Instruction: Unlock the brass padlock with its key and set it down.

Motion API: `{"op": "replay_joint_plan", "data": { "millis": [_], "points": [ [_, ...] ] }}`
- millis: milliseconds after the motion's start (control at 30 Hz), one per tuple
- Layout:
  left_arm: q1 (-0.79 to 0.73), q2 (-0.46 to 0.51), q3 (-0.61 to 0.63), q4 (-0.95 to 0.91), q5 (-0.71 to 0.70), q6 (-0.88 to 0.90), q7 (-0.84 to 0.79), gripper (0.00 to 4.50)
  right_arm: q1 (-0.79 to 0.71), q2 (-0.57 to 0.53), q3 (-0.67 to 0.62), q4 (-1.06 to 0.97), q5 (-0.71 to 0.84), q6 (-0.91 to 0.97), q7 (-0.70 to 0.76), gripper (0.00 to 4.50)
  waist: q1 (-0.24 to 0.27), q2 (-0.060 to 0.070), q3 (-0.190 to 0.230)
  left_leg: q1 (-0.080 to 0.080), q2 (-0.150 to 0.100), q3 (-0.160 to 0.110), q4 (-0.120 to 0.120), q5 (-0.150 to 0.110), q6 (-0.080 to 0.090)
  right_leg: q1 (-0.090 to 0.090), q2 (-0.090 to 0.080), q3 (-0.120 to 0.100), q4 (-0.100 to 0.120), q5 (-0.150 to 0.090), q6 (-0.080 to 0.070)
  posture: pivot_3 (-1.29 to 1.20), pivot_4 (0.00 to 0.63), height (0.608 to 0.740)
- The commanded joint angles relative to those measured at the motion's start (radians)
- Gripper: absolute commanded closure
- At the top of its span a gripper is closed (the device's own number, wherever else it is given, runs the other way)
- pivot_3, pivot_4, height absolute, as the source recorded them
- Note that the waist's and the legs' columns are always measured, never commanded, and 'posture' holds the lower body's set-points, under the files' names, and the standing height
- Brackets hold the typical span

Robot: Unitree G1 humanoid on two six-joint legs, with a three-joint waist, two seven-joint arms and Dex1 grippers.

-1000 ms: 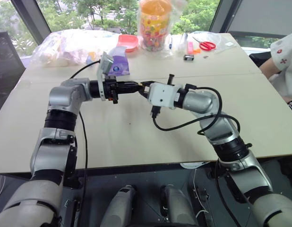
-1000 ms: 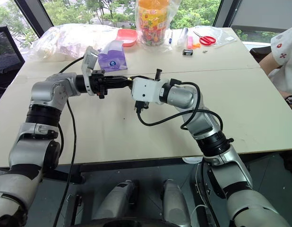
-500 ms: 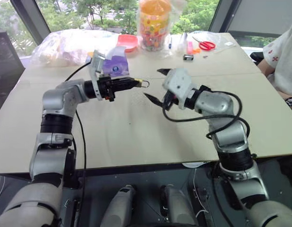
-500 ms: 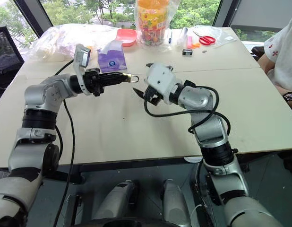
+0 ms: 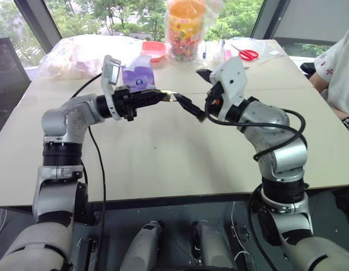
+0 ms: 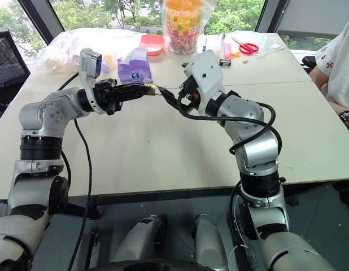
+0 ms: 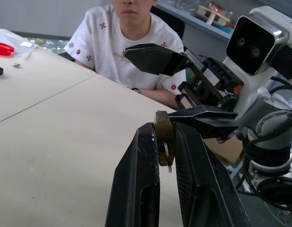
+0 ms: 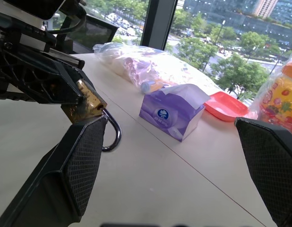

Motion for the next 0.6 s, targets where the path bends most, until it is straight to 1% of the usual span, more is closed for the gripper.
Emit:
{"op": "replay_joint_plan", "data": {
  "millis": [33, 200, 600],
  "points": [
    [0.009, 0.024, 0.023, -0.057, -0.038, 0.011, -0.003, 4.5, -0.03, -0.014, -0.024, -0.002, 0.026, -0.022, -0.018, 0.04, 0.0, 0.0, 0.0, 0.0, 0.0, 0.0, 0.0, 0.0, 0.0, 0.0, 0.0, 0.0, 0.0, 0.0, 0.0, 0.0, 0.15, 0.74],
    [0.015, 0.029, 0.02, -0.072, -0.049, 0.015, -0.003, 4.5, -0.027, -0.031, -0.008, 0.009, 0.041, -0.027, -0.025, 0.04, 0.003, 0.0, 0.0, 0.0, 0.0, 0.0, 0.0, 0.0, 0.0, 0.0, 0.0, 0.0, 0.0, 0.0, -0.001, 0.0, 0.15, 0.74],
    [0.013, 0.032, 0.011, -0.079, -0.054, 0.002, -0.001, 4.5, -0.017, -0.071, 0.044, 0.023, 0.06, -0.049, 0.015, 0.04, 0.003, 0.0, 0.0, 0.0, 0.0, 0.0, 0.0, 0.0, 0.0, 0.0, 0.0, 0.0, -0.001, -0.001, 0.0, 0.0, 0.15, 0.74]
  ]
}}
